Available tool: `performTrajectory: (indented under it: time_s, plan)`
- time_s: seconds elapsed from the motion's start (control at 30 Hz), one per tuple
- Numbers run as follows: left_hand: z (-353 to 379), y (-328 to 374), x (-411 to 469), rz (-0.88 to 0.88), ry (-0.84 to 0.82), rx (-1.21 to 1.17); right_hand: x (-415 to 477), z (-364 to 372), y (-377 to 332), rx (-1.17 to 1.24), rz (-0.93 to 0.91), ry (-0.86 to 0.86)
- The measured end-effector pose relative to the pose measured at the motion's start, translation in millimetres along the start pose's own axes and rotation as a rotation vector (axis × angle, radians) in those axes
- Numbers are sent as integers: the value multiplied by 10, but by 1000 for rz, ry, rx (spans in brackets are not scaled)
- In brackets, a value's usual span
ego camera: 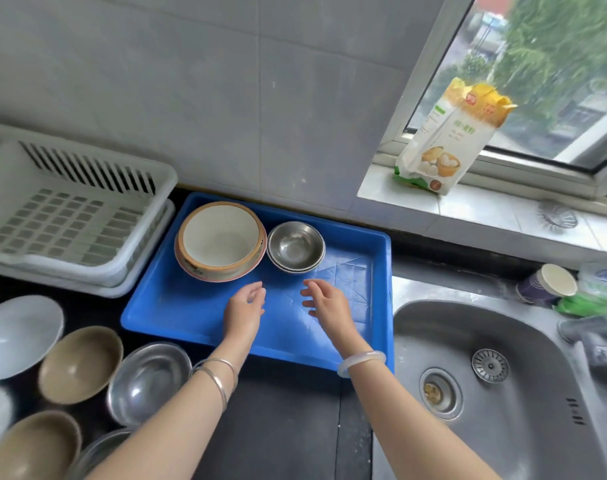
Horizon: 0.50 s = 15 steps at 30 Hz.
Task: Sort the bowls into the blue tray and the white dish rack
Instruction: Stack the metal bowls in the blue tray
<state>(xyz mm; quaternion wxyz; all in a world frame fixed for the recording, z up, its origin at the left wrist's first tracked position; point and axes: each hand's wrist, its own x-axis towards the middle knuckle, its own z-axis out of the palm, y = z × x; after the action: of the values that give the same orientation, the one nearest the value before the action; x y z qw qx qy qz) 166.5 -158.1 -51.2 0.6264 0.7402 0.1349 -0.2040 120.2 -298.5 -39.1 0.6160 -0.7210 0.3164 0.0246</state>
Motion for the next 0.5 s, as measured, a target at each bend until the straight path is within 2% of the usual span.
performTrajectory:
  time_s: [0.17, 0.27, 0.37, 0.5]
  plan:
    - [-485, -145, -469, 181, 94, 275, -460, 274, 19, -210, -108, -102]
    - [-824, -303, -705, 250, 174, 352, -711, 502, 91, -347, -151, -213]
    - [-1201, -502, -899, 209, 279, 379, -909, 748, 192, -454, -161, -330]
    - [-1618, -768, -1114, 147, 361, 464, -1004, 994, 325, -573, -140, -381]
